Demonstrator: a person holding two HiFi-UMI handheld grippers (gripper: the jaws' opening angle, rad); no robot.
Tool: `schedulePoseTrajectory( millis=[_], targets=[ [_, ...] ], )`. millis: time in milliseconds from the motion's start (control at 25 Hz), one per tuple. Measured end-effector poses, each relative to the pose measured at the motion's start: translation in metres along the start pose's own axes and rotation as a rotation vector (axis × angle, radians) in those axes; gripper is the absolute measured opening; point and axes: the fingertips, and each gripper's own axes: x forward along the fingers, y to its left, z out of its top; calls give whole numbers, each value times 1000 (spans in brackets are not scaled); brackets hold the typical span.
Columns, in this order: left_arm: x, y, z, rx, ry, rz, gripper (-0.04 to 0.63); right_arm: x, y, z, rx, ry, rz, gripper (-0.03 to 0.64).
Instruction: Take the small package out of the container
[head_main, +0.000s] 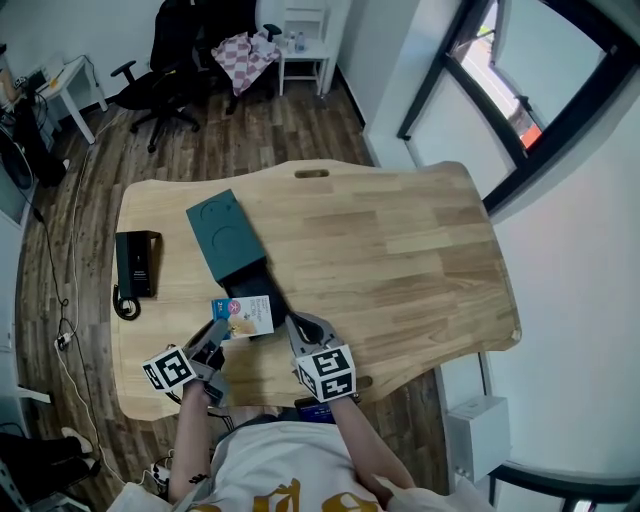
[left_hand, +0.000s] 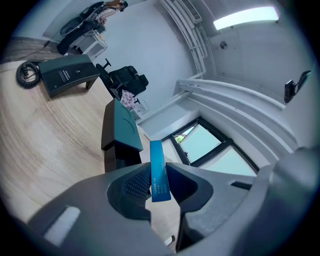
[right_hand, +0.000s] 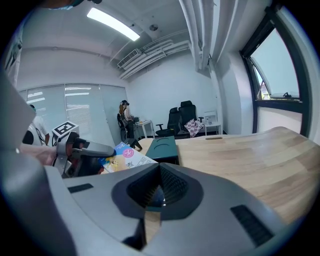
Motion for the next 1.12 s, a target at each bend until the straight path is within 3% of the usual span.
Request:
schedulePoseTrajectory(
  millis=[360,640,880,1120],
  targets=[
    [-8,-34,5,-66,-49,-70,97,-19,4,13,-26,-61,-26,5],
    [-13,-44,10,-111,-82,-127,95,-34,-4,22,25,-110,-49,5],
    [-15,-58,13,-53,-82,-132,95,-39,-11,22,34,-112,-68,5],
    [-16,-59,14,-62,-88,-134,97,-40,-12,26,7,-115,-68,5]
  ],
)
